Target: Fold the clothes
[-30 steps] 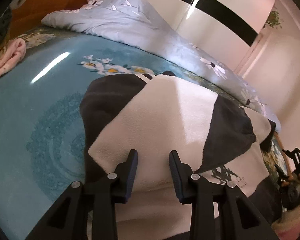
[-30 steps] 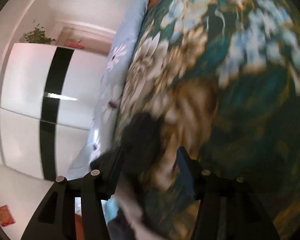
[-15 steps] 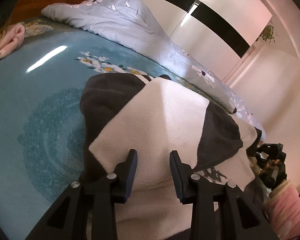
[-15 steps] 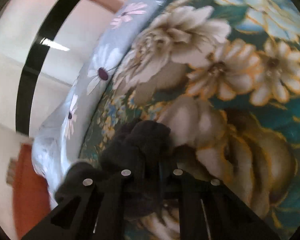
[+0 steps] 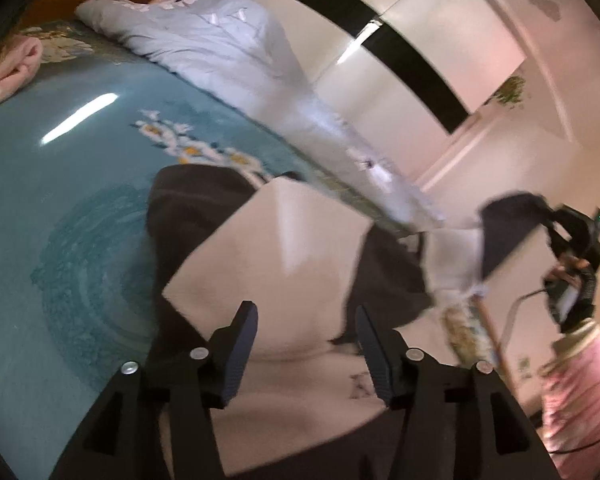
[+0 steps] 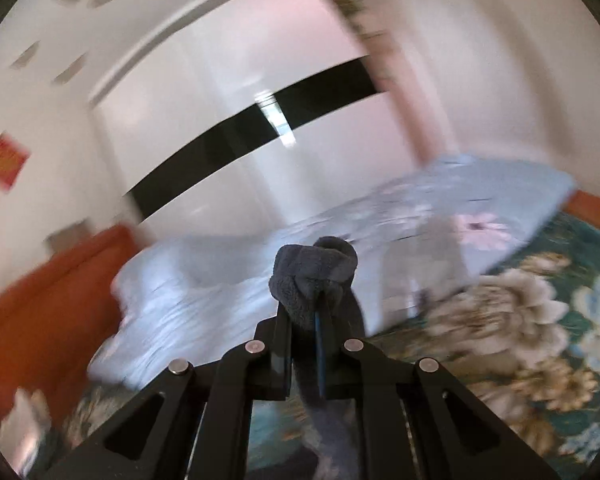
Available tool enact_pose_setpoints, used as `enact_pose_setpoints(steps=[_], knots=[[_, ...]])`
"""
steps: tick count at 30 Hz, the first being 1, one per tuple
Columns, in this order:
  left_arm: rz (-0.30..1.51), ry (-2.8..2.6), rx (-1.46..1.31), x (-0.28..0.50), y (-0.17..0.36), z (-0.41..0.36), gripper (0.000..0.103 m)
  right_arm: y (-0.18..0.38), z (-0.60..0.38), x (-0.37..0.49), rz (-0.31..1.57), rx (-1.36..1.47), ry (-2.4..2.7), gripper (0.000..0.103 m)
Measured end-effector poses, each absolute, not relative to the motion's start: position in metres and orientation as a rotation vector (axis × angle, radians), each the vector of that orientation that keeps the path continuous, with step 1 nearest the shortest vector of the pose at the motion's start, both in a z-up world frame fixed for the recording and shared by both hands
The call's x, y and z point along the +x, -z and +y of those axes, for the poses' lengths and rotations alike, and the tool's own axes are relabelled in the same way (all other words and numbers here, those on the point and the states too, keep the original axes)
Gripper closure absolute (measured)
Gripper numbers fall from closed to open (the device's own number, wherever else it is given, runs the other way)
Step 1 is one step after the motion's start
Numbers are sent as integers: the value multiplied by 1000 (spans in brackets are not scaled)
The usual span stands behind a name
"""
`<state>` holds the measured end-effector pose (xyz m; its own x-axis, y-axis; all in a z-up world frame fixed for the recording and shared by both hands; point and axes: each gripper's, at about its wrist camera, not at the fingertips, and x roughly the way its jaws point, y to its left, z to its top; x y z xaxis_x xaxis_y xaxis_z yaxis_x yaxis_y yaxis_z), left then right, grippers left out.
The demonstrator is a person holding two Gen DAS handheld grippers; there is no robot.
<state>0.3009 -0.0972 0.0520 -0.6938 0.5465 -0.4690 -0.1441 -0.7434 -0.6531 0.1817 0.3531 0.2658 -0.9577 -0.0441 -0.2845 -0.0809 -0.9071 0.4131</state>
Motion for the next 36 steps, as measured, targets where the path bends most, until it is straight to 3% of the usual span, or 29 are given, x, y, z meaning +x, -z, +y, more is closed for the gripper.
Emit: enact_pose_setpoints(steps=[7,13,19,25,26,27,28,30,36], knots=[[-973,-2497,-909,308,-58,-137,43,-246,202,179,558,-724,-3339,93],[-1183,-2469,-877,313,-50,-178,43,-189,95,167,614,-1051,-3436,93],[-1342,-2410,-840,315,-41,-205,43,-133,50,161,552,-1323,-3358,93],[-1376,-2365,-866,308,-32,-207,43,-85,18,160,442,-1543,-3276,89],[-1377,-2363,-870,307,-31,-207,43,-77,13,159,423,-1579,-3260,88],[-1379,-2362,-874,307,-30,-207,43,-69,7,159,405,-1614,-3244,80],[-1380,-2360,-879,306,-29,-207,43,-62,3,159,391,-1644,-3230,64],[-1383,-2357,-887,305,-27,-208,43,-64,15,162,426,-1636,-3229,54],[-1349,-2366,-892,295,-25,-203,43,-71,50,170,529,-1609,-3224,51]])
